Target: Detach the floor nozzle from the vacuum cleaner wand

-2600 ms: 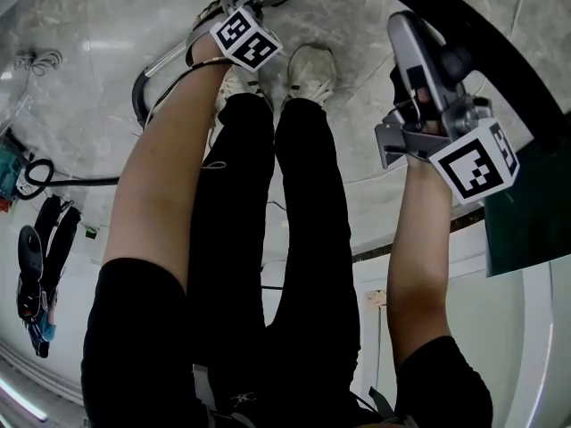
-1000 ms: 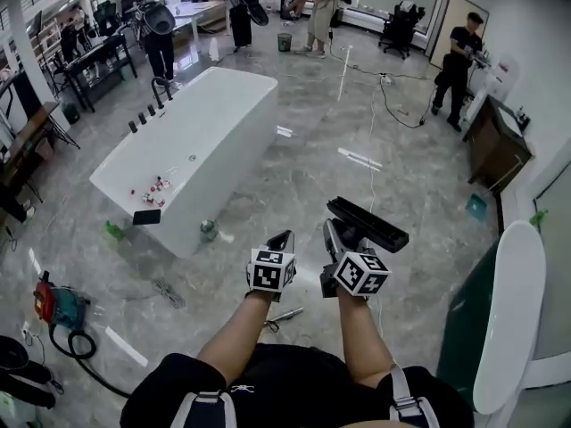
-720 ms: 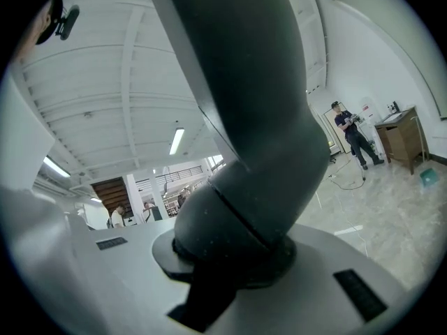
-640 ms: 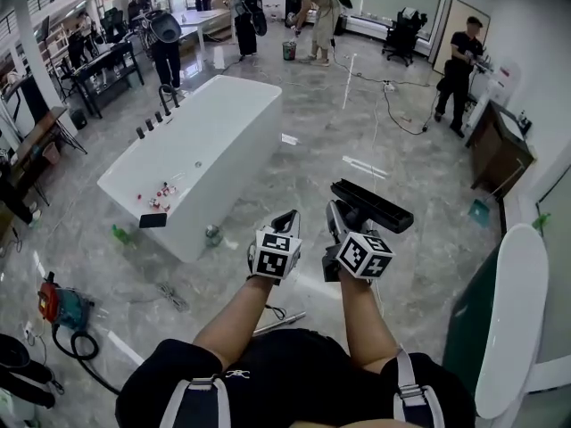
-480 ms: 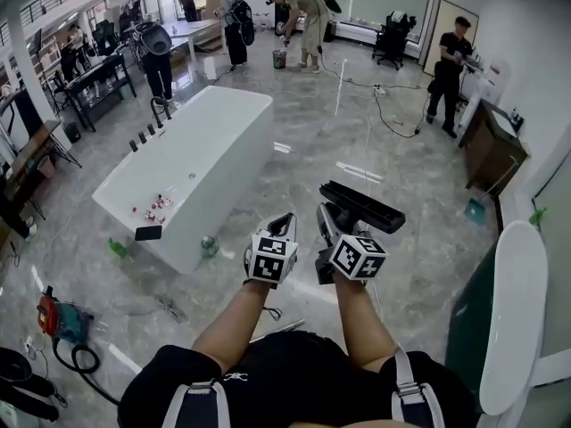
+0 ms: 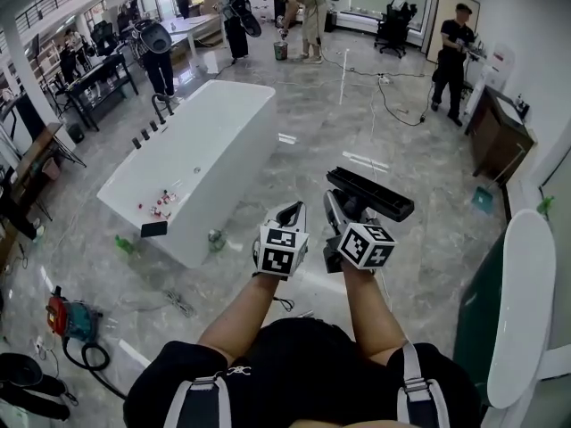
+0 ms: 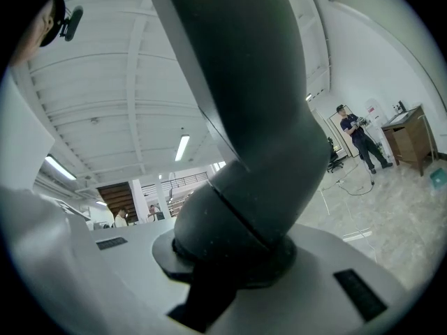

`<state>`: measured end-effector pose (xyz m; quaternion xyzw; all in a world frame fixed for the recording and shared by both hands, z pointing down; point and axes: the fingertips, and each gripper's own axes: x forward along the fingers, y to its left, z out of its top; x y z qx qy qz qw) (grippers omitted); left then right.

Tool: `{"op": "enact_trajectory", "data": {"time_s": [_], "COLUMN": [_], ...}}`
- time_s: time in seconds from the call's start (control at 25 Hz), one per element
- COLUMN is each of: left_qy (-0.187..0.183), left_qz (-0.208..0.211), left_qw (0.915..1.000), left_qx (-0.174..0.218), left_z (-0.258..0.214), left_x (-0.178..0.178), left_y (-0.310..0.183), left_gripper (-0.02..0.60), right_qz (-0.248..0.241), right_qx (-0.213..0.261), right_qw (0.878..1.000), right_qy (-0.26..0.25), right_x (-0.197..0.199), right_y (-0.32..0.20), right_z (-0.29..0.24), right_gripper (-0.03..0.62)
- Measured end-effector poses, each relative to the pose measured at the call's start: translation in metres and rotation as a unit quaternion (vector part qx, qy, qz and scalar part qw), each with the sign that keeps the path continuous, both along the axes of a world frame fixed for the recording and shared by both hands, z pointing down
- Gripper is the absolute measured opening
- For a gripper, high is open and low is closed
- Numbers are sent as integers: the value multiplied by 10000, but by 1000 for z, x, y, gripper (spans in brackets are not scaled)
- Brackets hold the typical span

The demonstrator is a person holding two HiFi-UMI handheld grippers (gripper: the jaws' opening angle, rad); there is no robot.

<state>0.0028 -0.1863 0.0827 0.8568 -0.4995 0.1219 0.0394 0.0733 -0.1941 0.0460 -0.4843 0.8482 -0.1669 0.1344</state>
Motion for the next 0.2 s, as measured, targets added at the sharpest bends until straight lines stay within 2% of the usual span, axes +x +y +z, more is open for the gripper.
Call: {"op": "enact_trajectory", "data": {"time_s": [0.08, 0.2], "left_qy": [330, 574], "left_qz": [4, 5], "left_qw": [9994, 9984], "left_qx": [39, 22], "left_z": [-6, -10], "left_x": [0, 2], "left_y": [0, -3], "left_gripper": [9, 9], "right_qz": [-30, -81], "right_qx": [50, 84], "right_qw": [10000, 9999], "right_qy": [7, -10], "right_x": [-1, -1], "right_y": [-1, -3], "right_z": [-1, -1], "right_gripper": [92, 92]}}
